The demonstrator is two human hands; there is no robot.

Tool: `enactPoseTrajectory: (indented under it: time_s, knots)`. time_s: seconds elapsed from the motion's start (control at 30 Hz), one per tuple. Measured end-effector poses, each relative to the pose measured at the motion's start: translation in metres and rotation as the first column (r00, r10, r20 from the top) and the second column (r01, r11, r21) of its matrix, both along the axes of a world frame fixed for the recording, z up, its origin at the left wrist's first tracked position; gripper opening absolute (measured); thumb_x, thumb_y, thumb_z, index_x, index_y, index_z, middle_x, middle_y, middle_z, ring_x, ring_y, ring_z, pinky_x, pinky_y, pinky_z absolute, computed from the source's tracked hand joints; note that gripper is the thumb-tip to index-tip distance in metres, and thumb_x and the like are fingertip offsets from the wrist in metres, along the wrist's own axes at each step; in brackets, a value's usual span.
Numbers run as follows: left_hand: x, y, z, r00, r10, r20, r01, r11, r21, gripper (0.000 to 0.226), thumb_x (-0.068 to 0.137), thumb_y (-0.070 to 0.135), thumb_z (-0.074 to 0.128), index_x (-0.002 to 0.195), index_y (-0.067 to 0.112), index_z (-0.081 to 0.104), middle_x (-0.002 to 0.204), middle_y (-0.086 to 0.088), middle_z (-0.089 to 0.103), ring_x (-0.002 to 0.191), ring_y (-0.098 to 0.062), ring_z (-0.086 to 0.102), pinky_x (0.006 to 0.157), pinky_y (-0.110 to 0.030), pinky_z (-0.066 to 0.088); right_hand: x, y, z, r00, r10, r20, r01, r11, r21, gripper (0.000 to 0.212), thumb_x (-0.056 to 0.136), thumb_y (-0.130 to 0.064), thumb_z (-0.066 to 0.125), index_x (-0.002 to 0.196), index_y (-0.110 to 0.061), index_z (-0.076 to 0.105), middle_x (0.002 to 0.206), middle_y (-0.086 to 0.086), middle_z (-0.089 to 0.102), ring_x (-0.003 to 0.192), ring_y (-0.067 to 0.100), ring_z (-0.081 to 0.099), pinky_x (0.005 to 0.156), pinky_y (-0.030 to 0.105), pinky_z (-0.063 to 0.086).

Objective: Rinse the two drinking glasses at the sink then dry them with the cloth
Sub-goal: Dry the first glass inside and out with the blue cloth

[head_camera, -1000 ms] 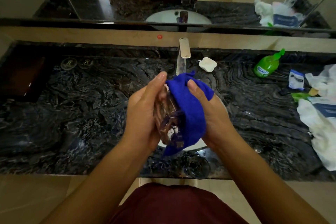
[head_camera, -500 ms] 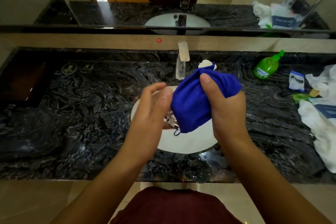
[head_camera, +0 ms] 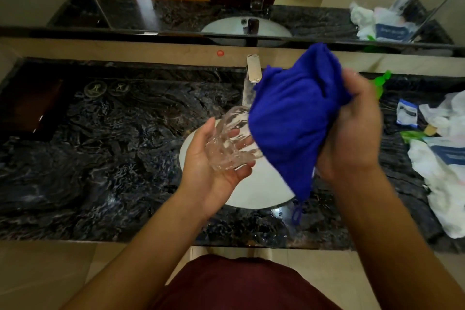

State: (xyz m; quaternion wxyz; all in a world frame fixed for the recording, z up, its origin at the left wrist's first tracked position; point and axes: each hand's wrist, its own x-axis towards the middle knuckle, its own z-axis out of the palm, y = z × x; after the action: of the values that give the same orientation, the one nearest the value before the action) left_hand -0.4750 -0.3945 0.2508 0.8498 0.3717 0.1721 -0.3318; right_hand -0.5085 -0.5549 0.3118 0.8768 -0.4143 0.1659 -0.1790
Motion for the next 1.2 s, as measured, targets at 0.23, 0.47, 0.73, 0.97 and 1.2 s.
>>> enactPoseTrajectory:
  time_s: [0.23, 0.47, 0.73, 0.97, 1.2]
  knots:
    - [-0.001, -0.001, 0.004, 0.983, 0.097, 0.156, -0.114, 0.989, 0.099, 0.049, 0.101, 0.047, 0.052, 0.125, 0.007, 0.067, 0.121, -0.02, 0.072, 0.105, -0.033, 0.069, 0.087, -0.044, 0.054, -0.013, -0.013, -0.012, 0.965, 0.224, -0.139, -0.236, 0.504, -0.831, 0.019, 0.091, -0.018, 0.071, 0.107, -0.009, 0.069, 0.094, 0.014, 0.074, 0.088, 0.028, 0.071, 0.081, 0.041, 0.058]
    - [-0.001, 0.002, 0.003, 0.917, 0.11, 0.383, -0.223, 0.938, 0.265, 0.047, 0.103, 0.045, 0.048, 0.124, 0.005, 0.06, 0.088, -0.009, 0.068, 0.067, -0.018, 0.064, 0.05, -0.029, 0.046, -0.019, 0.0, -0.024, 0.897, 0.324, -0.301, -0.403, 0.317, -0.859, 0.023, 0.097, -0.039, 0.057, 0.106, -0.022, 0.068, 0.093, 0.003, 0.07, 0.09, 0.023, 0.067, 0.084, 0.049, 0.053]
    - [0.017, 0.015, 0.01, 0.879, -0.104, 0.464, -0.084, 0.926, 0.367, 0.056, 0.096, 0.043, 0.05, 0.121, -0.006, 0.057, 0.077, -0.004, 0.068, 0.058, -0.02, 0.061, 0.043, -0.027, 0.043, -0.015, -0.013, -0.014, 0.626, 0.624, -0.468, -0.619, 0.034, -0.784, 0.047, 0.093, -0.021, 0.075, 0.138, -0.019, 0.06, 0.14, -0.007, 0.06, 0.136, 0.011, 0.052, 0.115, 0.035, 0.041]
    - [0.01, 0.027, 0.027, 0.636, -0.212, 0.742, -0.196, 0.886, 0.421, 0.019, 0.091, 0.04, 0.054, 0.1, 0.025, 0.06, 0.087, -0.003, 0.068, 0.063, -0.02, 0.065, 0.044, -0.031, 0.047, -0.024, -0.013, -0.027, 0.555, 0.812, -0.18, -0.808, 0.475, -0.349, 0.072, 0.087, -0.066, 0.063, 0.141, -0.02, 0.058, 0.148, 0.009, 0.058, 0.136, 0.029, 0.055, 0.111, 0.046, 0.046]
    - [0.024, 0.026, 0.039, 0.628, -0.371, 0.684, -0.005, 0.877, 0.481, 0.022, 0.086, 0.039, 0.056, 0.097, 0.021, 0.062, 0.075, 0.002, 0.065, 0.052, -0.015, 0.061, 0.038, -0.025, 0.042, -0.03, 0.01, -0.02, 0.703, 0.639, -0.311, -0.494, 0.125, -0.86, 0.051, 0.093, -0.022, 0.075, 0.139, -0.014, 0.055, 0.147, -0.005, 0.054, 0.138, 0.01, 0.048, 0.115, 0.031, 0.039]
